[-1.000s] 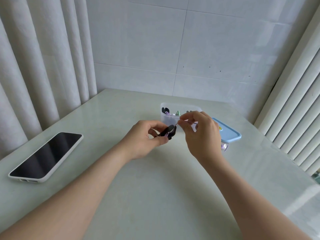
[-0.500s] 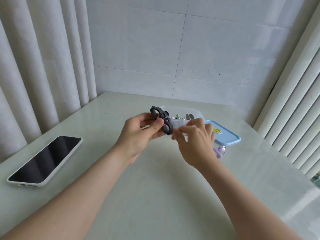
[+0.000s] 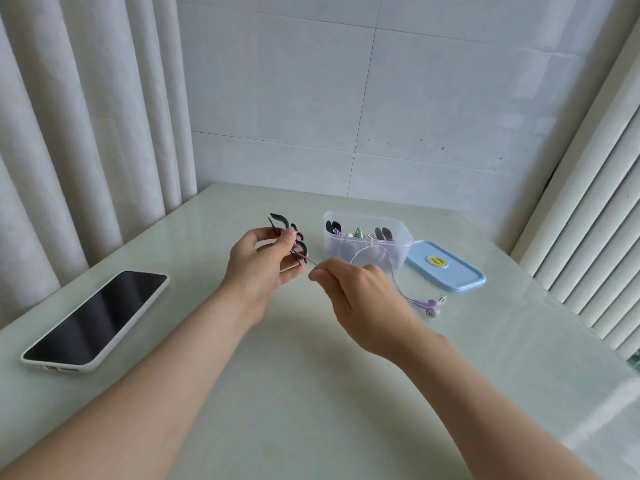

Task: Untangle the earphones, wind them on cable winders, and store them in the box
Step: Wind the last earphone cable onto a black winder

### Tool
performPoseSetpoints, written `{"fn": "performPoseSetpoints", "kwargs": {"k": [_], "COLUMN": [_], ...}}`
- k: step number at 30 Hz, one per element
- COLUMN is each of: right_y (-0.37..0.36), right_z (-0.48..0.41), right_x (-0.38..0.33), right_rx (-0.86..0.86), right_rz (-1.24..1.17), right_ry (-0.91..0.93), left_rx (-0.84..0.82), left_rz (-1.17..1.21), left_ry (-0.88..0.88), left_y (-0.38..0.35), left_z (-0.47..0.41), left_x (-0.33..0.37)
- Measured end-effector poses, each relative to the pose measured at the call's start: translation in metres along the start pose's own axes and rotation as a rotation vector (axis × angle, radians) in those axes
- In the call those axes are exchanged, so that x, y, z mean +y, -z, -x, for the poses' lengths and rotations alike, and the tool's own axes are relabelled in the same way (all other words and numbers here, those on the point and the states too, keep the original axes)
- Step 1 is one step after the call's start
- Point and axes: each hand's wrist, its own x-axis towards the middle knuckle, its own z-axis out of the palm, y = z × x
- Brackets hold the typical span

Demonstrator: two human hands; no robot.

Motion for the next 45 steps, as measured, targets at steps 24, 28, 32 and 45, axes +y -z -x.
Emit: {"fn": "performPoseSetpoints", "kwargs": {"k": [24,28,32,45], "right_y": [0.019,0.021,0.019,0.005], "right_z": [-0.005,-0.004,-0.003,0.003], "right_x": [0.031,0.036,0.034,-0.004], "right_rx": [0.593,0.503,0.372,0.065], "right_rz": [0.332,0.202,0.088,0.033], "right_ry": [-0.233,-0.361,-0.338,-0.027], "left_rx": [-0.578,-0.627,-0.573,-0.069], "left_rz": [-0.521,-0.362,-0.091,-0.212], "left_ry": [-0.034,-0.031,-0.062,-0.136], "left_y": [-0.007,-0.009,-0.015,-0.003], "left_z": [0.022,0.024,0.027,0.006], "left_x": [-0.003,-0.003,0.0,0.004]}}
